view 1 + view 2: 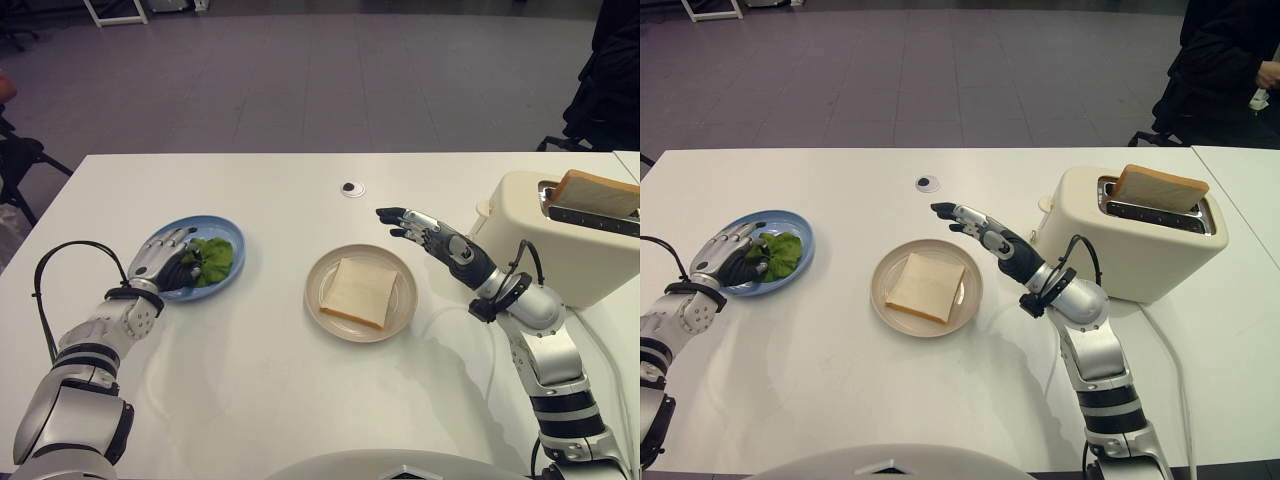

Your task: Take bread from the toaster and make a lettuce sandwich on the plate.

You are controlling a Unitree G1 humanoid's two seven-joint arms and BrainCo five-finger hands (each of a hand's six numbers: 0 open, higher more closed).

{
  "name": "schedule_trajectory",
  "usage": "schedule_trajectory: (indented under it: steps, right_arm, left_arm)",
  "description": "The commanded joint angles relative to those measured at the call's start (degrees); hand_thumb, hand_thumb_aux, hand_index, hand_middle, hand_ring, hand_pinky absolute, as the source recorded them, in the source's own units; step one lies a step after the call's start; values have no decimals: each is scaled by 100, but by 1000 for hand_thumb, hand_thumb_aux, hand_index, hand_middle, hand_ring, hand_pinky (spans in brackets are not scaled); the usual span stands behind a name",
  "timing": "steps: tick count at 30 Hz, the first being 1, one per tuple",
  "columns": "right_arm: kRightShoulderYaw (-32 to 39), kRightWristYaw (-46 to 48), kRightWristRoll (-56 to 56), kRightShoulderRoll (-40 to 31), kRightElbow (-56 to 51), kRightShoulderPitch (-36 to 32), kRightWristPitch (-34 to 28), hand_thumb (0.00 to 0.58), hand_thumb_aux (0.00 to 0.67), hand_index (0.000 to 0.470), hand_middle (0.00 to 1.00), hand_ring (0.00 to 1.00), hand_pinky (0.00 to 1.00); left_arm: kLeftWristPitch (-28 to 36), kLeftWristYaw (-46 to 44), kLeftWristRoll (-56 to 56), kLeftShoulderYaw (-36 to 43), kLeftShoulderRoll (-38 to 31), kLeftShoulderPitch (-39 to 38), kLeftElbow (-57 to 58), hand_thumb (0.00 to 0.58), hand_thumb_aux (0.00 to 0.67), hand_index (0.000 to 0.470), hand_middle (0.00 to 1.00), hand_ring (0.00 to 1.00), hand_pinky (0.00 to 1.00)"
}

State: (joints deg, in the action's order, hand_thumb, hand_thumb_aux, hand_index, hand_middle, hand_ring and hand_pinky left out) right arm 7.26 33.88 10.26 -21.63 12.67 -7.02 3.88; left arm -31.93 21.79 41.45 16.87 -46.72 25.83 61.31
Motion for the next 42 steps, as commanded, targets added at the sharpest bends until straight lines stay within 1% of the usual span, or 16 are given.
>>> schedule_trajectory:
  steps: [1, 4, 7, 13, 16, 19, 22, 24, 28, 31, 34, 36, 42]
  right_arm:
    - [-39, 40, 9, 8, -66, -46, 12, 0, 0, 0, 0, 0, 0]
    - [-55, 52, 26, 10, -74, -64, 17, 0, 0, 0, 0, 0, 0]
    - [-90, 61, 49, 11, -80, -74, 22, 0, 0, 0, 0, 0, 0]
    - [-114, 55, 53, 48, -91, -59, 37, 0, 0, 0, 0, 0, 0]
    - [-164, 55, 81, 42, -83, -66, 28, 0, 0, 0, 0, 0, 0]
    - [-333, 32, 188, 12, -50, -69, 43, 0, 0, 0, 0, 0, 0]
    - [-607, 33, 414, -26, 34, -94, 18, 0, 0, 0, 0, 0, 0]
    - [-731, 41, 521, -40, 23, -127, -17, 0, 0, 0, 0, 0, 0]
    - [-764, 63, 549, -17, -56, -146, -19, 0, 0, 0, 0, 0, 0]
    - [-750, 74, 558, 1, -46, -145, -20, 0, 0, 0, 0, 0, 0]
    - [-742, 69, 560, 24, -50, -144, -22, 0, 0, 0, 0, 0, 0]
    - [-731, 63, 555, 42, -44, -122, -22, 0, 0, 0, 0, 0, 0]
    - [-688, 70, 544, 74, -33, -116, -48, 0, 0, 0, 0, 0, 0]
  left_arm:
    - [-61, 85, 38, 135, -43, -75, -84, 580, 670, 470, 0, 0, 0]
    - [-97, 348, -46, -85, -378, -168, -622, 580, 670, 470, 0, 0, 0]
    - [-101, 388, -237, -399, -627, -356, -1296, 580, 670, 470, 0, 0, 0]
    - [21, 221, -495, -741, -623, -782, -2273, 580, 670, 470, 0, 0, 0]
    - [116, -37, -737, -945, -509, -1101, -3110, 580, 670, 470, 0, 0, 0]
    - [342, -480, -1072, -1180, -316, -1496, -4466, 580, 670, 470, 0, 0, 0]
    - [681, -988, -1472, -1143, 220, -1702, -5762, 580, 670, 470, 0, 0, 0]
    - [896, -1309, -1595, -904, 693, -1670, -6246, 580, 670, 470, 0, 0, 0]
    - [1083, -1638, -1096, -207, 1537, -1397, -6337, 580, 670, 470, 0, 0, 0]
    - [1029, -1613, -550, 198, 1869, -1269, -6000, 580, 670, 470, 0, 0, 0]
    - [914, -1406, -31, 515, 2069, -1214, -5553, 580, 670, 470, 0, 0, 0]
    - [829, -1314, 45, 609, 2197, -1223, -5312, 580, 670, 470, 0, 0, 0]
    - [729, -1135, 376, 697, 2176, -1278, -5111, 580, 670, 470, 0, 0, 0]
